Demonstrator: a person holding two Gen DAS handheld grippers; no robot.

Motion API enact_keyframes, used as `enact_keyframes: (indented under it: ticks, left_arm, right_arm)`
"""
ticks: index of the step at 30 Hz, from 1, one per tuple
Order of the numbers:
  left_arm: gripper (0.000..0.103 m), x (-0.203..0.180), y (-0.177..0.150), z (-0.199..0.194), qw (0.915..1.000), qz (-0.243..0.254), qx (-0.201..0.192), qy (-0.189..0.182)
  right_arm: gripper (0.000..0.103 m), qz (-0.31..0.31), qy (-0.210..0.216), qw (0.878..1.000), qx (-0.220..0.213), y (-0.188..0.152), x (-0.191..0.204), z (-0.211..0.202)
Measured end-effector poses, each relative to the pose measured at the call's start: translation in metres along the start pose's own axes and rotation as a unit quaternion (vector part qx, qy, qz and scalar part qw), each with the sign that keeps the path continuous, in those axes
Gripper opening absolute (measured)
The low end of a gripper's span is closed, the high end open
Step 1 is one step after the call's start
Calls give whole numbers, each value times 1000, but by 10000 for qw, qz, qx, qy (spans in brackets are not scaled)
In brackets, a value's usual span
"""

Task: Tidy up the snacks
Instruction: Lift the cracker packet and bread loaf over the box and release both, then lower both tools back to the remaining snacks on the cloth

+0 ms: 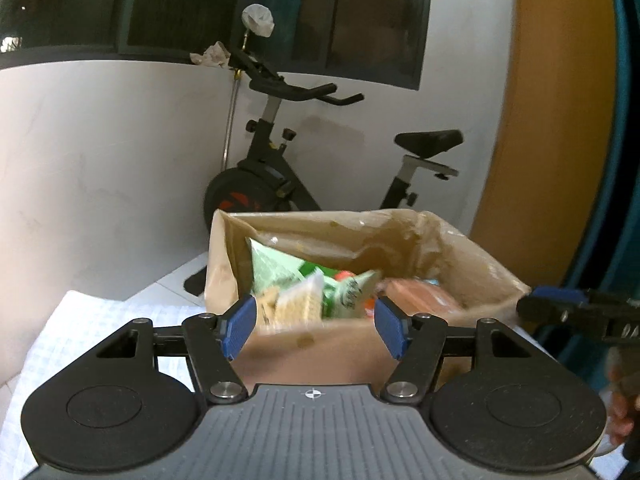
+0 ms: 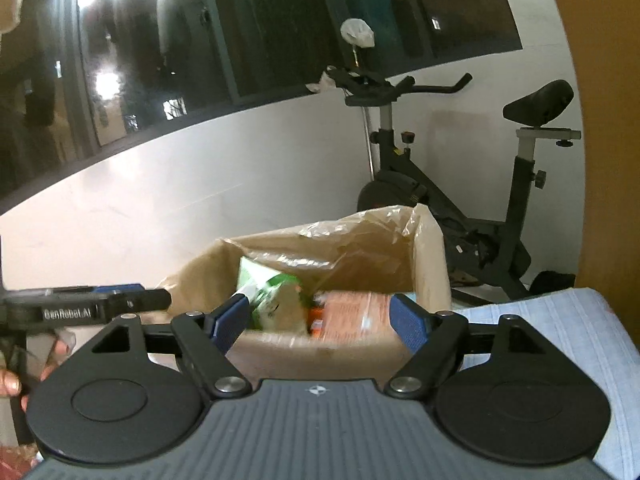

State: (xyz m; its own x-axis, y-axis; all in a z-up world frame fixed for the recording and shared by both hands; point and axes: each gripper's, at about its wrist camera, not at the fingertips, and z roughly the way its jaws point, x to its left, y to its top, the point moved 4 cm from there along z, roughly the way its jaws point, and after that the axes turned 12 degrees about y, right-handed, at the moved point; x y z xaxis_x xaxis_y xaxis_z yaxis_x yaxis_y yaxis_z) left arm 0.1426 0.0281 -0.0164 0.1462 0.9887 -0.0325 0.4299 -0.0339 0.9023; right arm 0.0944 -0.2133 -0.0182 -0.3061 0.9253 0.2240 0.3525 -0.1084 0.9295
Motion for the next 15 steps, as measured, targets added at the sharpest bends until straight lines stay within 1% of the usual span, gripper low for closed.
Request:
enact_keyframes:
  ticks: [3, 6, 8, 11, 13, 15]
  left_arm:
    - [68, 3, -18, -15, 9998, -138, 58, -147]
    - [68, 4, -41, -18, 9990, -290, 288, -199]
    - [68, 4, -58, -17, 9983, -315, 463, -142]
    - [67, 4, -84, -10, 9958, -413, 814, -41]
    - [67, 6, -98, -5, 9938, -472, 1007, 9]
    - [67, 5, -110, 0, 9921, -462, 1162, 52]
  right_arm:
    - [80, -98, -13, 9998, 143, -19, 9, -18]
    - [80, -14, -27, 9988, 479, -45, 11, -26]
    - [79, 66, -32, 9966, 815, -67, 11, -27]
    - [74, 251, -120, 9906, 1337, -100, 6, -24]
    - [71, 453, -264, 9830, 1761, -123, 1, -21]
    - [71, 624, -303, 9754, 2091, -143, -2, -20]
